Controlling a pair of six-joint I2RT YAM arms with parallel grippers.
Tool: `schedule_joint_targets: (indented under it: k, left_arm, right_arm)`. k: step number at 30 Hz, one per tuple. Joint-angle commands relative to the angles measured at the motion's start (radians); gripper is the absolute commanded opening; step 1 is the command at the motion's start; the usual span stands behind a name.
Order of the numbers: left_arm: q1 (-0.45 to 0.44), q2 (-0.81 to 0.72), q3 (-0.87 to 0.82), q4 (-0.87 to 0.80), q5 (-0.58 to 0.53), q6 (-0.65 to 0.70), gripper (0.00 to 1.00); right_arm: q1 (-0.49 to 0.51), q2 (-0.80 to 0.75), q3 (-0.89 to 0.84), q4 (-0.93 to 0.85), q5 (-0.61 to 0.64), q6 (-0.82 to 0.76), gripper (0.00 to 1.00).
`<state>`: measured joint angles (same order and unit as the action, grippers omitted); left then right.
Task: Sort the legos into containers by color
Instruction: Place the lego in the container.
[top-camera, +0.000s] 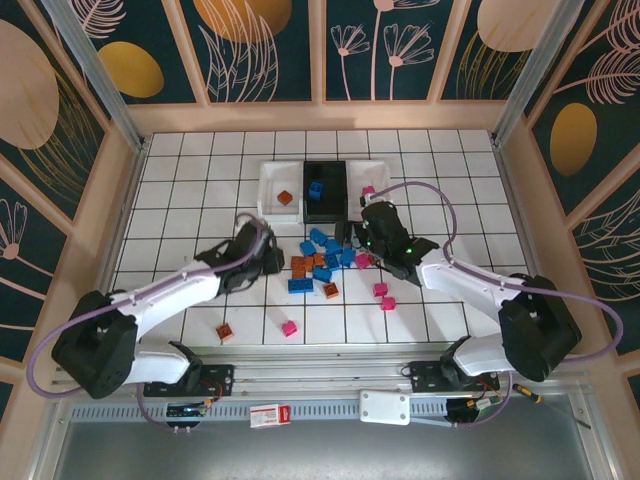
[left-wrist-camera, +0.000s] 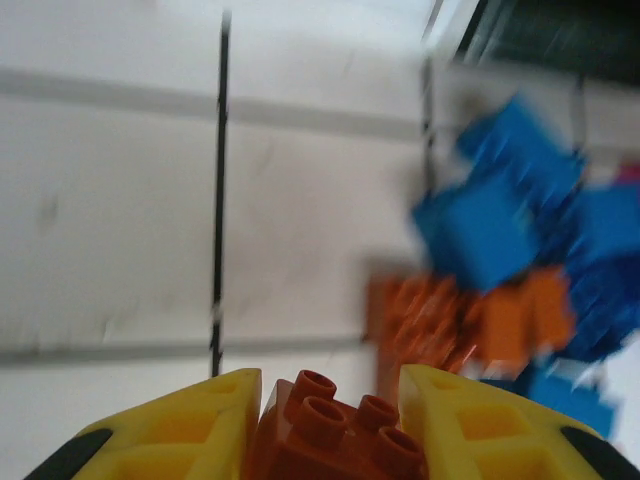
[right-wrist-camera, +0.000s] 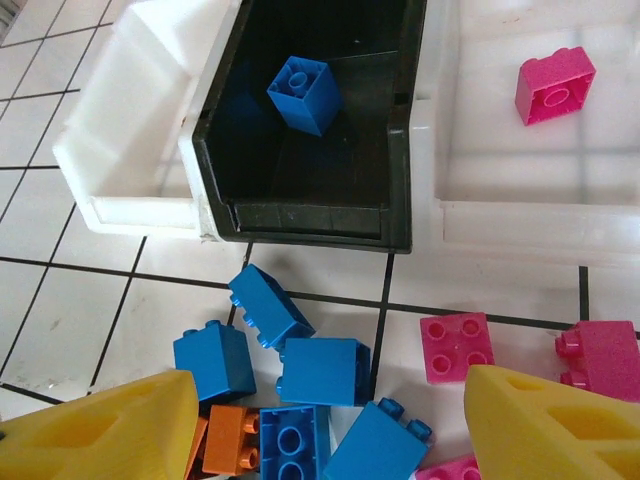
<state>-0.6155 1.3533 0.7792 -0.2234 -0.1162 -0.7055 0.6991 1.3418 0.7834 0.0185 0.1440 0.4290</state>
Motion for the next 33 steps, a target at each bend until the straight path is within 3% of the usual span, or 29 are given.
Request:
schedule_joint_targets:
  k: [1, 14, 20, 25, 29, 33]
  left_arm:
    - [0.072, 0.101, 0.164, 0.035, -0.045, 0.081, 0.26]
    - [0.187, 0.581, 0.659, -0.023, -0.1, 0.12, 0.25]
    - [0.198, 0.697, 0.801, -0.08, -0.11, 0.129, 0.43]
    - [0.198, 0.671, 0.824, -0.083, -0.085, 0.123, 0.67]
    - [0.199, 0.568, 0.784, -0.046, -0.016, 0.111, 0.78]
    - [0.197, 0.41, 0.669, 0.02, 0.068, 0.085, 0.83]
  right_arm:
    - [-0.007, -0.041, -0.03, -0.01, 0.029, 0.024, 0.71]
    - [-0.006, -0.164, -0.136, -0.048, -0.004, 0.051, 0.72]
    - [0.007, -0.197, -0.174, -0.093, -0.047, 0.056, 0.73]
    - [0.039, -0.213, -0.192, -0.137, -0.041, 0.065, 0.73]
    - [0.102, -0.187, -0.187, -0.151, -0.068, 0.053, 0.74]
    - [0.205, -0.094, -0.151, -0.179, -0.031, 0.034, 0.76]
